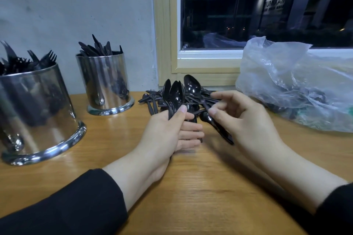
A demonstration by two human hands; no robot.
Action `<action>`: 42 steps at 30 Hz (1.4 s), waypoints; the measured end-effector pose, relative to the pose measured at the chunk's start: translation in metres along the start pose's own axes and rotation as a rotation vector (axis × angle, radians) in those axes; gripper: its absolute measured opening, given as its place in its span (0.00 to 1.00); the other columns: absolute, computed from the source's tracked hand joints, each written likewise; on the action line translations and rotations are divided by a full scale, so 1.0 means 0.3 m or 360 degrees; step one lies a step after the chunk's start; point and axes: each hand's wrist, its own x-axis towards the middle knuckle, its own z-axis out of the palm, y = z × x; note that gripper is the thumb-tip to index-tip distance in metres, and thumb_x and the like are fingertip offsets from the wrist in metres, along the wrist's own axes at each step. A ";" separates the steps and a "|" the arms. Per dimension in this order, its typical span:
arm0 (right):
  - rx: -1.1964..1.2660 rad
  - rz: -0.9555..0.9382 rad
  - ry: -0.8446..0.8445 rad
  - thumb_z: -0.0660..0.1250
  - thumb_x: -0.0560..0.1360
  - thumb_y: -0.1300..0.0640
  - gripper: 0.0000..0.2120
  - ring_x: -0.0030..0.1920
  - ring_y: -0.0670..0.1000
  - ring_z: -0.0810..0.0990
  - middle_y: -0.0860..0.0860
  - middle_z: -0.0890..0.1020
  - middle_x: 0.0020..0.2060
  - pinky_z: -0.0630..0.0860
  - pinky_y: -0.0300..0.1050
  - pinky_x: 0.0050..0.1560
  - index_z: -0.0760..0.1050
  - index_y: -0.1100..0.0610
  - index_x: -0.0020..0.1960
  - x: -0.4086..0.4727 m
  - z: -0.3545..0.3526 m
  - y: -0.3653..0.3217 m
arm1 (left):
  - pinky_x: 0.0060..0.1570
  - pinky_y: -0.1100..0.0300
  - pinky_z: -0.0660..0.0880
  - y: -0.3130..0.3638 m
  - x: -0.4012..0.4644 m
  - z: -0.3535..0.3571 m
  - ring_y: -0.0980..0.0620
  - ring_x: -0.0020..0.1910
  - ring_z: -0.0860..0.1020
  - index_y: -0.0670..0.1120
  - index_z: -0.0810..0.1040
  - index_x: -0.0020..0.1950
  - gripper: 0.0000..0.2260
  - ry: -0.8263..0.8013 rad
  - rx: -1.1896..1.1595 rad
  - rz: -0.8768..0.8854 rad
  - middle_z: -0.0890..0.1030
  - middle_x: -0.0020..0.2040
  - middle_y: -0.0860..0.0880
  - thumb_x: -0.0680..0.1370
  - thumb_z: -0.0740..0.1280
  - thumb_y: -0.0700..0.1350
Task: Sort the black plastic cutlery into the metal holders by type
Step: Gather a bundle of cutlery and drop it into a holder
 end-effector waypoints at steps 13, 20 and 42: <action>-0.0662 -0.0217 -0.0002 0.71 0.77 0.54 0.04 0.42 0.43 0.78 0.44 0.81 0.39 0.69 0.36 0.43 0.84 0.50 0.45 0.012 0.003 0.028 | 0.41 0.54 0.85 0.002 -0.008 0.011 0.45 0.42 0.87 0.38 0.77 0.56 0.12 0.0046 -0.0123 0.0089 0.87 0.43 0.41 0.86 0.61 0.47; -0.1494 0.0302 -0.0445 0.71 0.76 0.41 0.20 0.52 0.52 0.78 0.48 0.78 0.50 0.72 0.43 0.50 0.80 0.52 0.61 0.041 -0.068 0.117 | 0.25 0.61 0.64 0.001 -0.006 0.000 0.55 0.25 0.67 0.43 0.77 0.54 0.10 0.0164 0.0124 0.0128 0.70 0.31 0.52 0.85 0.63 0.49; -0.1323 0.0325 -0.0114 0.65 0.78 0.58 0.05 0.36 0.46 0.76 0.44 0.78 0.32 0.67 0.40 0.34 0.80 0.57 0.48 0.048 -0.086 0.075 | 0.27 0.61 0.63 0.000 0.013 -0.018 0.55 0.26 0.66 0.46 0.75 0.42 0.12 0.0242 0.0070 0.0069 0.71 0.30 0.52 0.81 0.69 0.51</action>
